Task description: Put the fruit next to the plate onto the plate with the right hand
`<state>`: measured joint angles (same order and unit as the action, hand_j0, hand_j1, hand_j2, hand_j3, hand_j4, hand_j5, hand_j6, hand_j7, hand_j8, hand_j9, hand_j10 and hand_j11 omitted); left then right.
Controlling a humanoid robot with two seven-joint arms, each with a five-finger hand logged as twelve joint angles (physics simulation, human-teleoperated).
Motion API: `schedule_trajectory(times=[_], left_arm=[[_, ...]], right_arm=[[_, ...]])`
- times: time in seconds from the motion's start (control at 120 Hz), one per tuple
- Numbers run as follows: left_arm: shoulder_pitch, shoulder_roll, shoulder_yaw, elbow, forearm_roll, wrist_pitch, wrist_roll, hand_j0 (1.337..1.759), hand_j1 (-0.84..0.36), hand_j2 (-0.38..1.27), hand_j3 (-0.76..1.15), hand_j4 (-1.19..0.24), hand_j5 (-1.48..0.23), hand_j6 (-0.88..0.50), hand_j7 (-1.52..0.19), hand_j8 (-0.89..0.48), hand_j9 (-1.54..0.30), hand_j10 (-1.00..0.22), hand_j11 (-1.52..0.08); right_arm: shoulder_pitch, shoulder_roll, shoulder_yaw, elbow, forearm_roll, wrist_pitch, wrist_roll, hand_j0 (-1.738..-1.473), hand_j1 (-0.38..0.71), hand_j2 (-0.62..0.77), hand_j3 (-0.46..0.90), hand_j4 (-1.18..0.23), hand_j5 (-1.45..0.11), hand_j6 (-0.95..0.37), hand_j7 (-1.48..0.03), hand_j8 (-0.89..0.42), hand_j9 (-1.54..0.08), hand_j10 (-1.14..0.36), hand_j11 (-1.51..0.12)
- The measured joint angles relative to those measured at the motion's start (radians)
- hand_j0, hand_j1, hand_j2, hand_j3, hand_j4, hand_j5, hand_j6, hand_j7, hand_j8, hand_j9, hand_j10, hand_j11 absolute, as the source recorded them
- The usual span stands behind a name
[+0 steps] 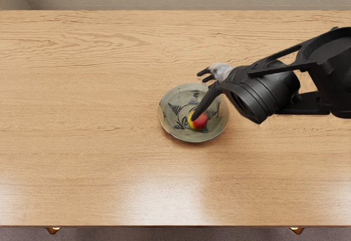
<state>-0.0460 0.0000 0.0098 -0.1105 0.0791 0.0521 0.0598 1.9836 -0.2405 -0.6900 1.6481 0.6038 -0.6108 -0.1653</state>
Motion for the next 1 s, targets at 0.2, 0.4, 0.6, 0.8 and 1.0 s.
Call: schedule_trajectory(times=[0.2, 0.4, 0.6, 0.8, 1.0], left_arm=[[0.000, 0.000, 0.000, 0.000, 0.000, 0.000, 0.000, 1.658, 0.06, 0.05, 0.00, -0.24, -0.32, -0.24, -0.32, -0.24, -0.32, -0.24, -0.32], [0.000, 0.000, 0.000, 0.000, 0.000, 0.000, 0.000, 1.658, 0.06, 0.05, 0.00, -0.24, -0.32, -0.24, -0.32, -0.24, -0.32, -0.24, -0.32], [0.000, 0.000, 0.000, 0.000, 0.000, 0.000, 0.000, 1.658, 0.06, 0.05, 0.00, -0.24, -0.32, -0.24, -0.32, -0.24, -0.32, -0.24, -0.32], [0.000, 0.000, 0.000, 0.000, 0.000, 0.000, 0.000, 1.658, 0.06, 0.05, 0.00, -0.24, -0.32, -0.24, -0.32, -0.24, -0.32, -0.24, -0.32], [0.000, 0.000, 0.000, 0.000, 0.000, 0.000, 0.000, 1.658, 0.06, 0.05, 0.00, -0.24, -0.32, -0.24, -0.32, -0.24, -0.32, -0.24, -0.32]], right_arm=[[0.081, -0.058, 0.008, -0.003, -0.008, 0.000, 0.003, -1.658, -0.23, 0.01, 0.00, -0.10, -0.14, -0.09, -0.14, -0.09, -0.14, -0.10, -0.14], [-0.003, -0.360, 0.012, -0.150, -0.220, 0.314, 0.138, -1.658, -0.26, 0.00, 0.00, -0.07, -0.10, -0.07, -0.10, -0.07, -0.10, -0.07, -0.10], [-0.123, -0.490, 0.015, -0.226, -0.440, 0.800, 0.384, -1.658, -0.28, -0.01, 0.00, -0.06, -0.08, -0.06, -0.08, -0.06, -0.08, -0.06, -0.08], [-0.269, -0.545, 0.014, -0.231, -0.747, 0.949, 0.669, -1.658, -0.28, -0.01, 0.00, -0.06, -0.07, -0.06, -0.07, -0.06, -0.07, -0.06, -0.07], [-0.395, -0.632, 0.015, -0.194, -1.041, 0.991, 0.761, -1.658, -0.28, -0.01, 0.00, -0.06, -0.07, -0.06, -0.07, -0.06, -0.07, -0.06, -0.07]])
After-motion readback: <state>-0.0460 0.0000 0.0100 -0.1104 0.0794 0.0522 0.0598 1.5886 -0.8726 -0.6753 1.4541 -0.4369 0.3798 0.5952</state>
